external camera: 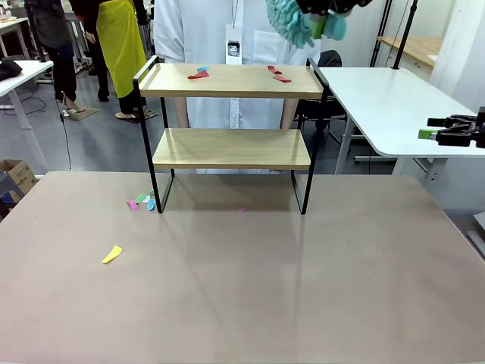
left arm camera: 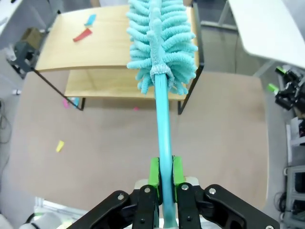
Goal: Clean the shelf.
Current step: Clean the specific section of the Shelf indicated by the human with the Duster.
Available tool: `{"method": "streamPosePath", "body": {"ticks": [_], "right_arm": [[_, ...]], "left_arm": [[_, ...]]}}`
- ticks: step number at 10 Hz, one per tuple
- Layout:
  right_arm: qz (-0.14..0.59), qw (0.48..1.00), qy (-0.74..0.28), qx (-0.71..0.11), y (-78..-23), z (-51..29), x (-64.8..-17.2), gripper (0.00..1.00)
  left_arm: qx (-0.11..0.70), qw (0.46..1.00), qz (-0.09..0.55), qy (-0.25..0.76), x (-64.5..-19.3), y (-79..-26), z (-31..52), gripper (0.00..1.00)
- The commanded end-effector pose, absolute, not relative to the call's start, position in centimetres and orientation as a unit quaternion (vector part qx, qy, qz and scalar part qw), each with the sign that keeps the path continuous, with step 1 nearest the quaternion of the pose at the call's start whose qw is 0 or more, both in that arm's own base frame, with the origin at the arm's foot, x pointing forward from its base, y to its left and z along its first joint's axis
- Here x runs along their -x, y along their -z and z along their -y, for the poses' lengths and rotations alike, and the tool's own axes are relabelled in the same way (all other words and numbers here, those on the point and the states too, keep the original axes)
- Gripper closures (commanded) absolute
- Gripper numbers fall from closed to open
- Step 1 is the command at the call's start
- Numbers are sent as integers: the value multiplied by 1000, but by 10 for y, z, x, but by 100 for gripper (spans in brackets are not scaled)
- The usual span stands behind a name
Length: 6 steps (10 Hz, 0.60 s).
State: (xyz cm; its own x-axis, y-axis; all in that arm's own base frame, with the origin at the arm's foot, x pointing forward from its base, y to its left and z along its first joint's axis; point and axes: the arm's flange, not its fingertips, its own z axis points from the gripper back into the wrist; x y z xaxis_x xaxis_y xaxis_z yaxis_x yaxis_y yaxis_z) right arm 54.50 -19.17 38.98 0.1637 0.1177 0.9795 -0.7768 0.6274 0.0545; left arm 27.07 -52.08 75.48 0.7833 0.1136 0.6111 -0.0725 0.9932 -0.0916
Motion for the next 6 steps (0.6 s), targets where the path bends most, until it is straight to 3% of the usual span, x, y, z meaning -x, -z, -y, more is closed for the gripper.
{"method": "streamPosePath", "body": {"ticks": [1,6], "right_arm": [[565,703,-319,-292,-393,189,-545,0],[565,703,-319,-292,-393,189,-545,0]], "left_arm": [[54,934,349,-61,-283,-748,531,87],[48,948,314,-24,-295,-700,541,87]]}}
